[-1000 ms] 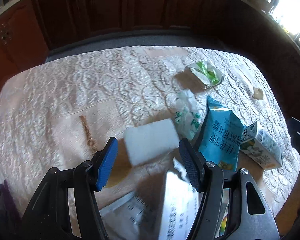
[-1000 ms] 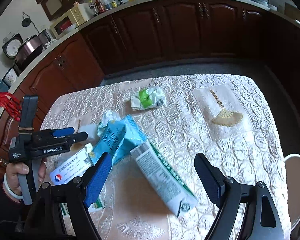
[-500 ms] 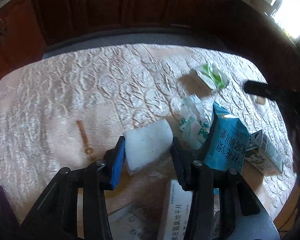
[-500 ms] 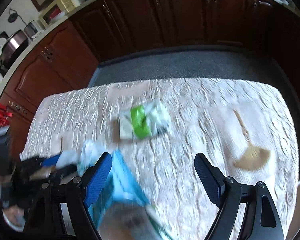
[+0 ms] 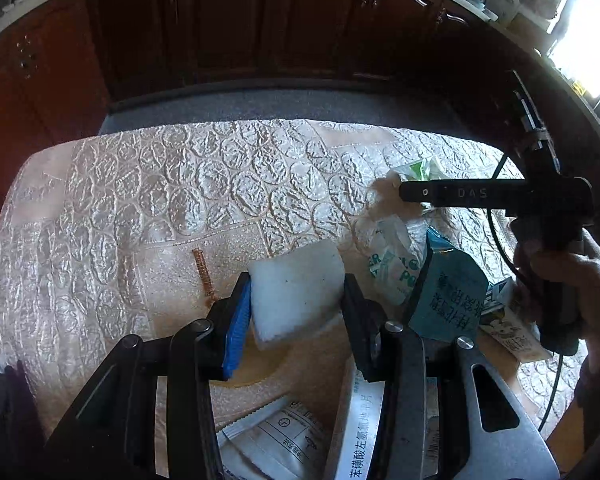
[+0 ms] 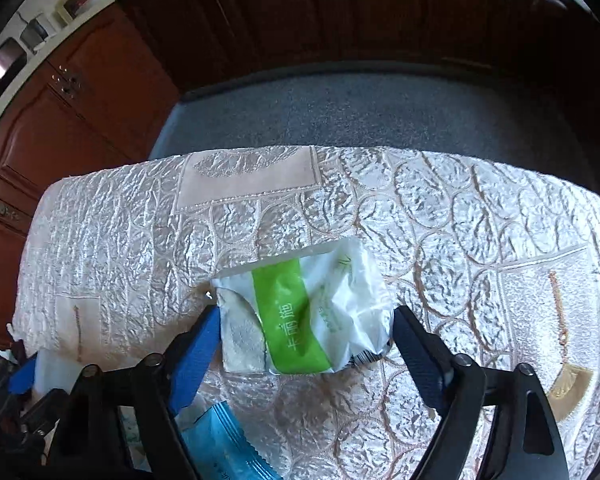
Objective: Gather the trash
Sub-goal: 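Grasp the white sponge with the left tool while the right tool grasps the green-white snack bag, then carry the white sponge and green-white snack bag over the white bucket with both tools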
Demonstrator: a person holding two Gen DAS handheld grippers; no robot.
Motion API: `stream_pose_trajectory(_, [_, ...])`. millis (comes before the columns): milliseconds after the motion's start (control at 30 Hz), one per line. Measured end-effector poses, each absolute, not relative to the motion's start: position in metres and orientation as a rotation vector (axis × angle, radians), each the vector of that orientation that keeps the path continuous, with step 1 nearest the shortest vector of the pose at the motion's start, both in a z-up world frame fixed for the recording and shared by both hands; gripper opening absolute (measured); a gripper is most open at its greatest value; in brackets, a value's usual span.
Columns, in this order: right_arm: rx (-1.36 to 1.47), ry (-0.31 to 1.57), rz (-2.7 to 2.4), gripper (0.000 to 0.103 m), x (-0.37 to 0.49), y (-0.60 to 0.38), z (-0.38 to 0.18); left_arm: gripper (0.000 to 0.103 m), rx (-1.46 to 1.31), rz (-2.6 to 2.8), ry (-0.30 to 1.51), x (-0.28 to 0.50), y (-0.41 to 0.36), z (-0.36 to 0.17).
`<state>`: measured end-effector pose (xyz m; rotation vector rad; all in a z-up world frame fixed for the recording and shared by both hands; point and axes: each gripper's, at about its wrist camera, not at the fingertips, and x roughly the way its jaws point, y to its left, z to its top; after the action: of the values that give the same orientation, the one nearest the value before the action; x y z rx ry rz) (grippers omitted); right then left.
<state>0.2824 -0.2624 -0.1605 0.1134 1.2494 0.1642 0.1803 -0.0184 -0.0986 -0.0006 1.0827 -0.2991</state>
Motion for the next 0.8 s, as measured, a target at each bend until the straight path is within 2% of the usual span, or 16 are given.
stream_pose_trajectory(133, [0.135,1.198,0.210,0.054,0.267,-0.265,-0.144,0.041,-0.005,-0.298,1.061,0.173,-0.021,-0.088])
stream_pose_trajectory(500, [0.189,1.047,0.272,0.054,0.175,-0.294,-0.087,0.041,0.018,-0.327,0.968,0.125,-0.030,-0.042])
stream_pose_trajectory(800, [0.198,0.967,0.266,0.055,0.095,-0.303,-0.062,0.041,0.064,-0.374,0.924,0.086,-0.081,-0.027])
